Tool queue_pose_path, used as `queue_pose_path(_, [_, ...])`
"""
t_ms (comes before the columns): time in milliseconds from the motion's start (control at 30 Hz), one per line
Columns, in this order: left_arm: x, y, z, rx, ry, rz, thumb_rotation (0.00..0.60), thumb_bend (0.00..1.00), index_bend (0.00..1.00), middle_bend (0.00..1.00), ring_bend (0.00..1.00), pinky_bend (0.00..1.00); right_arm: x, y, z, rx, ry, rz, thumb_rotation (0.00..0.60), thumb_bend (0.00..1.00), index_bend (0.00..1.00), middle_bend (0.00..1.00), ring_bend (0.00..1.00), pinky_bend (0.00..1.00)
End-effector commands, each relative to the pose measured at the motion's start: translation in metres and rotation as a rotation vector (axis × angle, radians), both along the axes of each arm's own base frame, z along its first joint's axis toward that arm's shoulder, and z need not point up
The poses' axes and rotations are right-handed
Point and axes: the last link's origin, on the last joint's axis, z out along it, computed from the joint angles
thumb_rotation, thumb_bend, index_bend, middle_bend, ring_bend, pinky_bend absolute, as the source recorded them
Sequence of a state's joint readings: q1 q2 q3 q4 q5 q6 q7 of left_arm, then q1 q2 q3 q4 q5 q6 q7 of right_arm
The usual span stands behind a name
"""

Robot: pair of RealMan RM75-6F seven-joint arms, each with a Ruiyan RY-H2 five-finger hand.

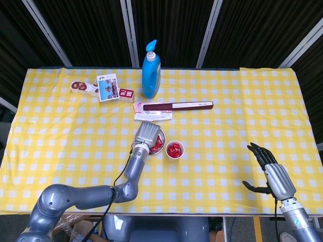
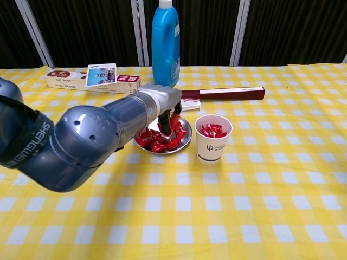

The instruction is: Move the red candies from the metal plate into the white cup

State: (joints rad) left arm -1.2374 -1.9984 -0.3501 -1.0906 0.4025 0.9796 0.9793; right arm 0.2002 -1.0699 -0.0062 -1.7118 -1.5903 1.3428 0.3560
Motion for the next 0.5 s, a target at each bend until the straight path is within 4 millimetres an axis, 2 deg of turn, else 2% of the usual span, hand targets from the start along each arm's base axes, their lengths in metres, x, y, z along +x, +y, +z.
queue_pose_path(33, [0.001,0.001,0.010,0.015,-0.018,-0.001,0.600,0.43,0.58,0.88,0.95,0.97,0.000,0.000,0.000,-0.002,0.002,0.001,0.600,0.28,0.00,0.00,0.00,0.00])
queue_pose_path(233, [0.021,-0.003,0.030,0.021,-0.086,-0.049,0.600,0.43,0.58,0.88,0.95,0.97,0.000,0.000,0.000,-0.003,0.007,0.001,0.600,0.28,0.00,0.00,0.00,0.00])
queue_pose_path(500, [0.051,-0.024,0.048,-0.015,-0.169,-0.132,0.600,0.43,0.58,0.88,0.95,0.97,0.000,0.000,0.000,-0.008,0.010,0.001,0.600,0.28,0.00,0.00,0.00,0.00])
